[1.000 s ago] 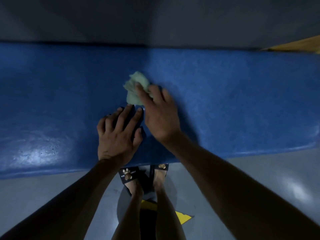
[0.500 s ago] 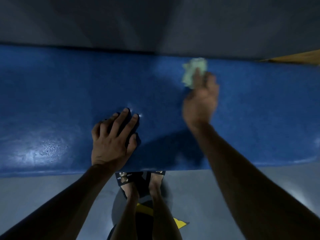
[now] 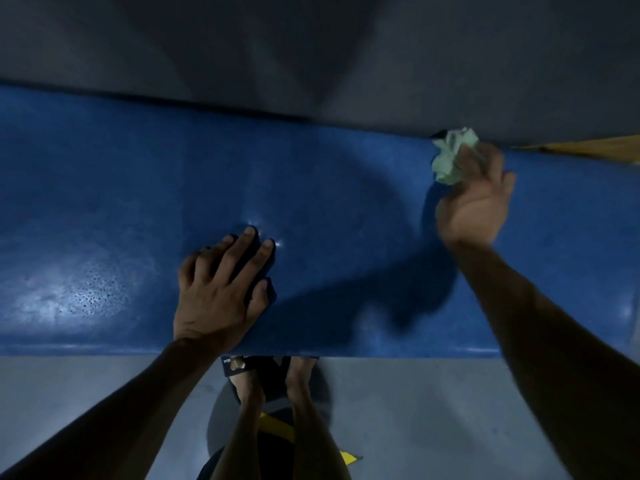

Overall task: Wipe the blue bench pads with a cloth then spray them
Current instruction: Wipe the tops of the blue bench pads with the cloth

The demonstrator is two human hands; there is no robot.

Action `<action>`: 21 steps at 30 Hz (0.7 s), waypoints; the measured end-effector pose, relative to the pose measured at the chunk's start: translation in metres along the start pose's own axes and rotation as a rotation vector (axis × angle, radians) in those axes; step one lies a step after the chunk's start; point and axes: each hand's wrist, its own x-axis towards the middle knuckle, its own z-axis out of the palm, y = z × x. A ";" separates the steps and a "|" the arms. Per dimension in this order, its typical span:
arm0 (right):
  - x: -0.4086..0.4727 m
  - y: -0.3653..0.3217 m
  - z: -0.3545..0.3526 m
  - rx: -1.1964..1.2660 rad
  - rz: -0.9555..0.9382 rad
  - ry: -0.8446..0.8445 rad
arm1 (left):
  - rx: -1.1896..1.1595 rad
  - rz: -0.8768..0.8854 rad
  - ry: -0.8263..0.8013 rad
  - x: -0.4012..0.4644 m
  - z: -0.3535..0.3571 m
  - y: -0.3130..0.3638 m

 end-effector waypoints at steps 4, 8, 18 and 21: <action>-0.015 -0.104 0.022 0.170 -0.008 -0.012 | -0.001 -0.004 -0.014 0.000 0.000 0.000; -0.030 -0.156 0.024 0.112 -0.361 -0.117 | 0.010 0.002 0.011 -0.001 0.001 0.001; 0.010 0.056 -0.014 -0.056 -0.121 -0.056 | -0.005 -0.001 0.000 0.000 0.001 0.001; 0.002 0.008 0.005 0.033 0.201 0.063 | -0.011 -0.012 -0.012 -0.001 0.000 0.001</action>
